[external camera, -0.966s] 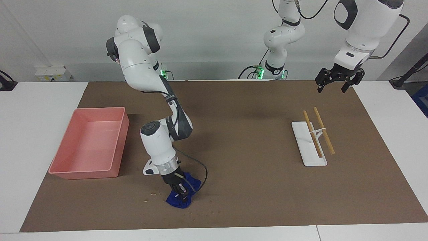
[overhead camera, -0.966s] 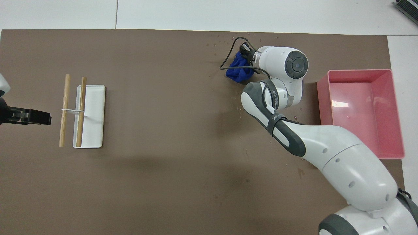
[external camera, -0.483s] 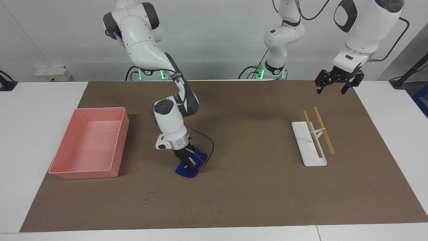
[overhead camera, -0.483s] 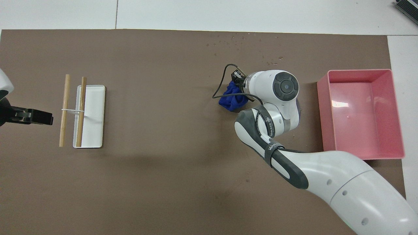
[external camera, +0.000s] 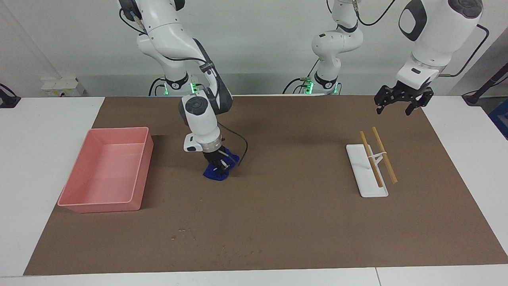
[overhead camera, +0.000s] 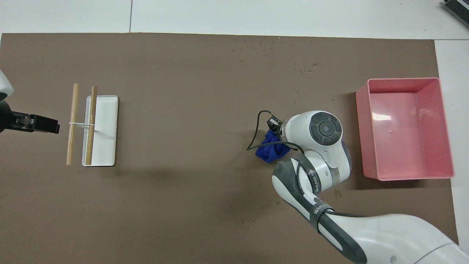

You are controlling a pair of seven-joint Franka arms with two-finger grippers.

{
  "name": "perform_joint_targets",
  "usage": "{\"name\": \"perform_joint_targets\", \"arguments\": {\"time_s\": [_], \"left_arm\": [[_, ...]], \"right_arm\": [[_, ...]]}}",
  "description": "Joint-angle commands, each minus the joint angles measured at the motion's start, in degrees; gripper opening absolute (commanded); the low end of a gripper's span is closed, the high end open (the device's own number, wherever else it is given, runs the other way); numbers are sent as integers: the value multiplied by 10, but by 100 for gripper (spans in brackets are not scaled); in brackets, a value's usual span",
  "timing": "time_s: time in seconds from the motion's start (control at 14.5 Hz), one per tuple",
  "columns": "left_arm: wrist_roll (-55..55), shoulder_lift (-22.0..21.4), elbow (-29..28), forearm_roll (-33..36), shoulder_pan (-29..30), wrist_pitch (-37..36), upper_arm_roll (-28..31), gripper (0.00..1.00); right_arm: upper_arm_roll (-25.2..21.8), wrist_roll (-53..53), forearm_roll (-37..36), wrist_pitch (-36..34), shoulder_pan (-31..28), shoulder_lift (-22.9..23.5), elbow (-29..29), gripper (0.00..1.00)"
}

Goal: Wipe water with towel using both arms
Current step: 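Swing the blue cloth with the right gripper over the pink bin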

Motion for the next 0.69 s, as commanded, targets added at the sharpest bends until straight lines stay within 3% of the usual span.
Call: {"name": "perform_joint_targets", "arguments": {"time_s": [0.0,0.14,0.34,0.62], "left_arm": [[4,38,45,16,-33,-9,33,100],[2,53,54,18,-51,-13,35,100],[-2,48,52,37,-55,-31,41,100],[-45,33,44,36,-74,-37,46,100]], "right_arm": [[-1,-41,0,-82,-9,-60,-93,0],[-1,-43,0,-153,-12,-100,-62,0],[-3,-58,0,-279,-41,-127,42,0],[-4,-190,1,-393,-134,-134,164,0]]}}
